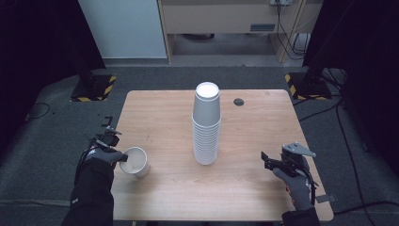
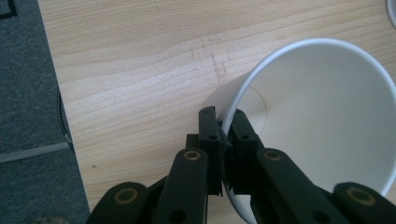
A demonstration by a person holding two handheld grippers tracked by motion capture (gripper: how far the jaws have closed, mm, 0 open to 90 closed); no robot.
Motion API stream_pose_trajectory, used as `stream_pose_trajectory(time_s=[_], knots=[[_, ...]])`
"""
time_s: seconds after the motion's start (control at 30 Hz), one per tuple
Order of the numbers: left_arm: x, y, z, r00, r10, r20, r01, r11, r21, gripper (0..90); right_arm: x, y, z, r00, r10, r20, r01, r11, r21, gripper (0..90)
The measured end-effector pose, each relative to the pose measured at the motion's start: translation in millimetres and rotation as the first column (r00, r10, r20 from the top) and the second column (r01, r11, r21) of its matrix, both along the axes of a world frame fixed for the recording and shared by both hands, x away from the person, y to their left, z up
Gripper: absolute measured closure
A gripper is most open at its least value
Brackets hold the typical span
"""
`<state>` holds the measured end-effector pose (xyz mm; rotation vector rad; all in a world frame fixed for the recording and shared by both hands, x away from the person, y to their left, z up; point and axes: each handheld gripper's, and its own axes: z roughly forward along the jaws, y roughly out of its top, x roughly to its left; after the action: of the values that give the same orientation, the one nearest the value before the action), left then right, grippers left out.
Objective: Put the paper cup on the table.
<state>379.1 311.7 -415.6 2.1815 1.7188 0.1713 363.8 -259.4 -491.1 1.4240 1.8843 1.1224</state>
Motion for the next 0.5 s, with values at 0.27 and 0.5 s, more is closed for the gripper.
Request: stream_pose_trajectory(time_s=[0.27,0.5], knots=[[-2.3,-0.9,-4.3,0.9984,0.004,0.057,-0.003,0.9999,-0.010,69.8,0.1,0.2,0.0,1.0000,0.000,0.000,0.000,1.0000,0.002,10.4],[-16.9,-0.4,0.1,0.9653,0.026,0.260,-0.019,0.9994,-0.029,50.2,-0.1,-0.8,0.7,1.0000,-0.007,0.006,0.007,1.0000,0.003,10.2]])
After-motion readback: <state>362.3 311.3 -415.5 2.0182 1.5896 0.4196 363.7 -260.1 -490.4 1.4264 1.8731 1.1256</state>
